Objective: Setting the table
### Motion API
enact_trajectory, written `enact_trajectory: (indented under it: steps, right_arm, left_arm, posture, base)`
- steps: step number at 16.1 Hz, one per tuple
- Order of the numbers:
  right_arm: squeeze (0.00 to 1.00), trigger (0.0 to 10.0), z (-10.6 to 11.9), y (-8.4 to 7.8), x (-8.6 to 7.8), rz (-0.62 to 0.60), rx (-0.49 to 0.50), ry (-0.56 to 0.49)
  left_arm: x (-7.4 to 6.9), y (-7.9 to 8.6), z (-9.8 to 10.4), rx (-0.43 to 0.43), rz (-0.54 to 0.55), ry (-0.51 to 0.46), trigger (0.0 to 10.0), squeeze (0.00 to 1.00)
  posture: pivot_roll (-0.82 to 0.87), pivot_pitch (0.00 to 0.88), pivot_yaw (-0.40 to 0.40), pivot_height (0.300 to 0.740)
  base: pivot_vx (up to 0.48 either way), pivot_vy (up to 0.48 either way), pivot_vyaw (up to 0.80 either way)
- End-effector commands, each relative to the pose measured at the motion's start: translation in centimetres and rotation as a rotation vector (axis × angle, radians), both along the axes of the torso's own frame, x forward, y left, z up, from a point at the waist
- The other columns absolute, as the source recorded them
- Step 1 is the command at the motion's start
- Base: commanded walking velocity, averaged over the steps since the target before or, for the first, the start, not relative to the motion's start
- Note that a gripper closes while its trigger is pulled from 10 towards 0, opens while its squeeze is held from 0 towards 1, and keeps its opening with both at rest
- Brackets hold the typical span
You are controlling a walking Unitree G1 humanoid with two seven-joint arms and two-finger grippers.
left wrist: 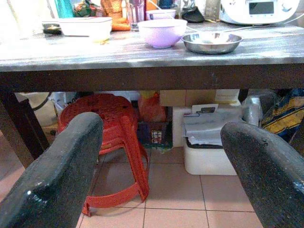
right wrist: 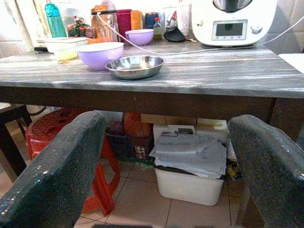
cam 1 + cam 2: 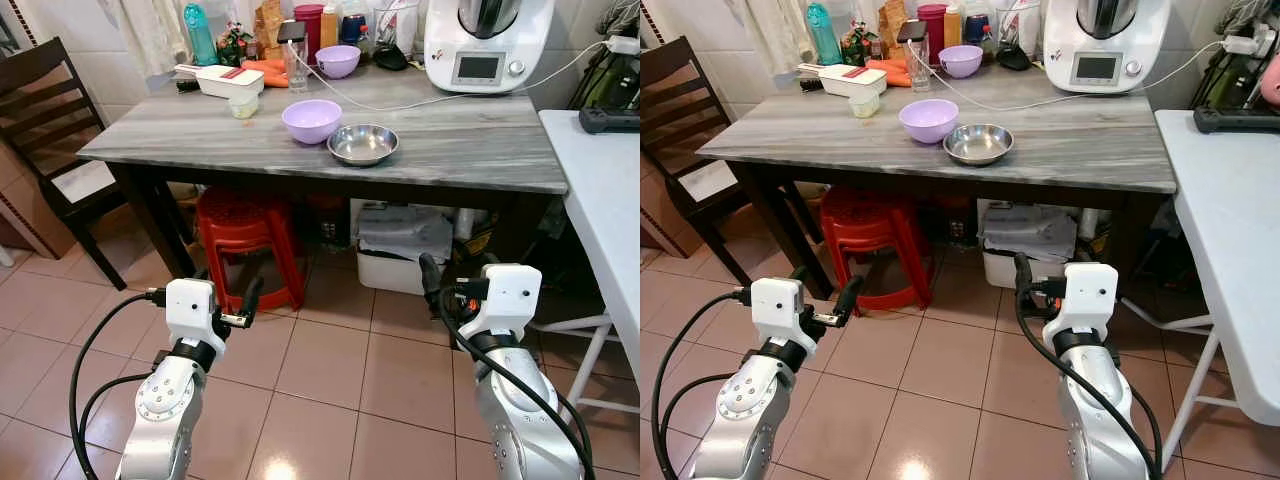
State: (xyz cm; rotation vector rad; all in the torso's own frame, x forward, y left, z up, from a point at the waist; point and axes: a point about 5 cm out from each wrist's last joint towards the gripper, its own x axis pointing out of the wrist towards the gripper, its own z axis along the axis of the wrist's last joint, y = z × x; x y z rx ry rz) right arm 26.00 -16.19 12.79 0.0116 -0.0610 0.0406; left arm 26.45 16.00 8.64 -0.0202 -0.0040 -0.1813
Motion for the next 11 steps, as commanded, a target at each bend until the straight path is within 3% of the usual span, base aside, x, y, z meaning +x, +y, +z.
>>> enact_trajectory:
  steps: [1, 11]
  right_arm:
    - [0.0, 10.0, 0.3, 0.31, 0.13, 0.011, -0.001, -0.013]
    - [0.0, 10.0, 0.3, 0.31, 0.13, 0.011, -0.001, -0.013]
  left_arm:
    - [-0.01, 0.28, 0.22, 0.008, 0.004, -0.01, 10.0, 0.0]
    - [-0.01, 0.28, 0.22, 0.008, 0.004, -0.01, 10.0, 0.0]
  posture:
    - [-0.03, 0.006, 0.08, 0.74]
    - [-0.03, 0.006, 0.08, 0.74]
  base:
    - [0.0, 0.0, 0.0]
    - [0.0, 0.0, 0.0]
